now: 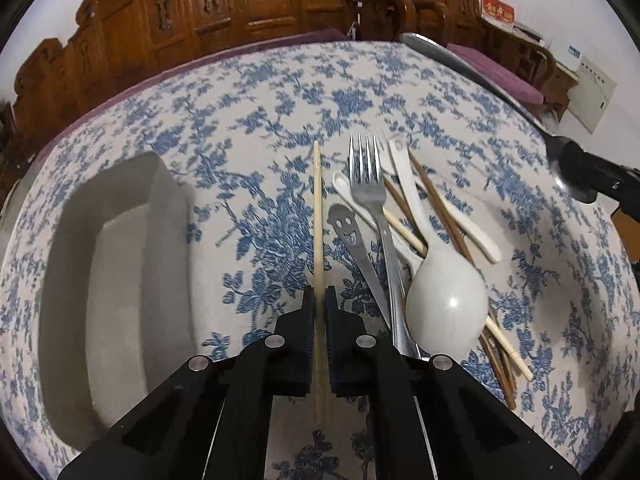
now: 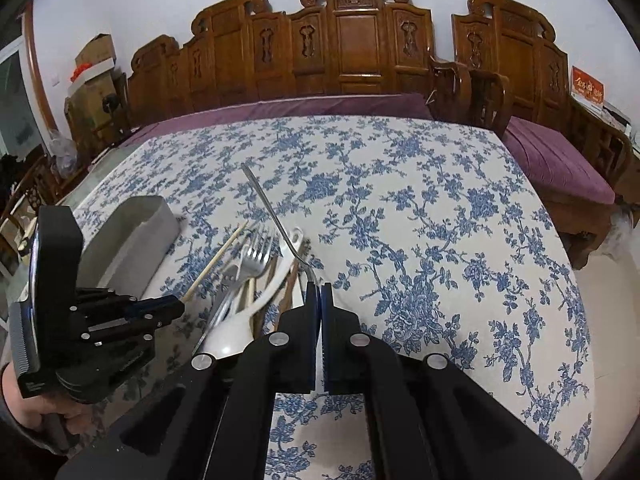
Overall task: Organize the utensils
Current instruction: 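Lower the chopstick into the grey tray with the left gripper while the right carries the steel spoon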
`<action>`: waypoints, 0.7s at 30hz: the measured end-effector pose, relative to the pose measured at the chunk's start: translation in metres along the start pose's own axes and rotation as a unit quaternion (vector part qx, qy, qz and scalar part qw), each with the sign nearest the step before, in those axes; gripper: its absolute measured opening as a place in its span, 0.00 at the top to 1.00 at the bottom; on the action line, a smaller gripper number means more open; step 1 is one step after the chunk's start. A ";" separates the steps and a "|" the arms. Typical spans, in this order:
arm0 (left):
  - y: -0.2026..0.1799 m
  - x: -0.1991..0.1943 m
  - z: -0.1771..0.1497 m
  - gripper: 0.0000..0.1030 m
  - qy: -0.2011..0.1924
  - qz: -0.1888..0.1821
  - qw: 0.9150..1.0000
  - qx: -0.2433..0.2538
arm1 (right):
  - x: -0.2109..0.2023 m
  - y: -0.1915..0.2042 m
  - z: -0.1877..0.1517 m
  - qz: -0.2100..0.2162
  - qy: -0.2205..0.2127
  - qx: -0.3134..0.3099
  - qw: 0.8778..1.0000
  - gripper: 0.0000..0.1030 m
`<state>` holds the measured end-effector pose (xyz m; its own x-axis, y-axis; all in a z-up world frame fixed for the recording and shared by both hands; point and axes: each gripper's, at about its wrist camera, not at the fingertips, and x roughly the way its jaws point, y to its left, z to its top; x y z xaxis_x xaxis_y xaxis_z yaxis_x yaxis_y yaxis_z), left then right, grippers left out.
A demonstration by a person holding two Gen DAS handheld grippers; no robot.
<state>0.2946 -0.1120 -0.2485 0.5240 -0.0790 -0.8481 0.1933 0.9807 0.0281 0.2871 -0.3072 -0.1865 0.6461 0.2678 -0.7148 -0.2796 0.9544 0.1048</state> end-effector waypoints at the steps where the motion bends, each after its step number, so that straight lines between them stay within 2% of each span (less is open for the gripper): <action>1: 0.002 -0.005 0.001 0.96 -0.006 -0.001 1.000 0.000 | -0.003 0.002 0.001 0.001 -0.004 0.000 1.000 0.98; 12: 0.023 -0.057 0.009 0.96 -0.054 -0.006 0.999 -0.006 | -0.018 0.029 0.005 0.007 -0.023 -0.018 1.000 0.98; 21: 0.056 -0.083 0.000 0.96 -0.068 0.004 0.997 -0.019 | -0.022 0.052 0.004 0.018 -0.025 -0.037 0.999 0.98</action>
<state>0.2617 -0.0501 -0.1765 0.6337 -0.0928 -0.7680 0.1590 0.9872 0.0119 0.2611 -0.2631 -0.1626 0.6696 0.3092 -0.6753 -0.3538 0.9322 0.0761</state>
